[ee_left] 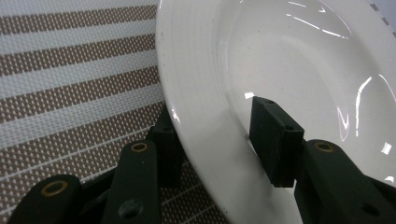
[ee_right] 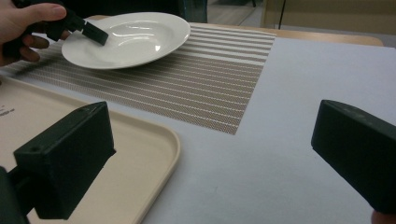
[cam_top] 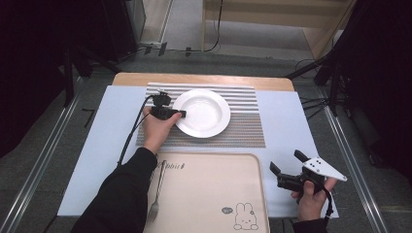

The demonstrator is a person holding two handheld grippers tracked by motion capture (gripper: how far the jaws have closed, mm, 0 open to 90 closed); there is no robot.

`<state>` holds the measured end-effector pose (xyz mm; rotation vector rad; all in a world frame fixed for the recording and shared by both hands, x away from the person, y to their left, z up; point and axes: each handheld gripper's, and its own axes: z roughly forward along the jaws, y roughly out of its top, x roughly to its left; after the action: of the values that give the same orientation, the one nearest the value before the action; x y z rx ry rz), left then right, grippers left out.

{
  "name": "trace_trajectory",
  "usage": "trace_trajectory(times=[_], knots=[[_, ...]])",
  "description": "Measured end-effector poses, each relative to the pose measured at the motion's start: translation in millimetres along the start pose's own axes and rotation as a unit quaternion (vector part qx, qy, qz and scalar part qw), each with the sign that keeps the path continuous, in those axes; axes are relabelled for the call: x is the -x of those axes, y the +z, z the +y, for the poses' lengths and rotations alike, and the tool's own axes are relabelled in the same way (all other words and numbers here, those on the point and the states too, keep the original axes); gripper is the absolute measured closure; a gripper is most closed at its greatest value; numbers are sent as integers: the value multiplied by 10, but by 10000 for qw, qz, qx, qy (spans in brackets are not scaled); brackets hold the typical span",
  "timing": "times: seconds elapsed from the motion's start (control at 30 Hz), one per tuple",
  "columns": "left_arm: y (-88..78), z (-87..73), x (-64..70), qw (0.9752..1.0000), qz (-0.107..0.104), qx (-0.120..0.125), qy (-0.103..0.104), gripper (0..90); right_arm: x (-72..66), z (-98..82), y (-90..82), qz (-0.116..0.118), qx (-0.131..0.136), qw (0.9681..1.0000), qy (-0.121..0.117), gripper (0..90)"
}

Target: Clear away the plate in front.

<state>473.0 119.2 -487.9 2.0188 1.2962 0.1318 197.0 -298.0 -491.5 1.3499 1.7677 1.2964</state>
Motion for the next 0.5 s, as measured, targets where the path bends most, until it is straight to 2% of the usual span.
trace_trajectory(times=[0.07, 0.1, 0.13, 0.17, 0.23, 0.4, 0.5], knots=[[-19, 5, 17, 10000, -64, 31, 26, 570, -2, 1, 3, 2, -5, 10000, -5, 0], [-16, 5, 14, 9991, -428, -2, 28, 611, -3, 1, 2, 1, -4, 10000, -5, 0], [-30, 1, 48, 9991, -414, 67, 110, 660, -4, 2, 3, 10, 0, 10000, -15, 0], [-48, 5, 95, 9992, -275, 127, 250, 656, -6, 2, 3, 9, 1, 10000, -17, 0], [-73, 12, 162, 9986, -150, 242, 434, 659, -7, 2, 1, 6, -4, 10000, -7, 0], [-121, 22, 233, 9970, -362, 395, 554, 726, -3, 1, -5, 2, 4, 10000, -7, 0], [-137, 24, 268, 9969, -359, 421, 551, 737, 3, 0, -6, -6, -1, 10000, 1, 0]])
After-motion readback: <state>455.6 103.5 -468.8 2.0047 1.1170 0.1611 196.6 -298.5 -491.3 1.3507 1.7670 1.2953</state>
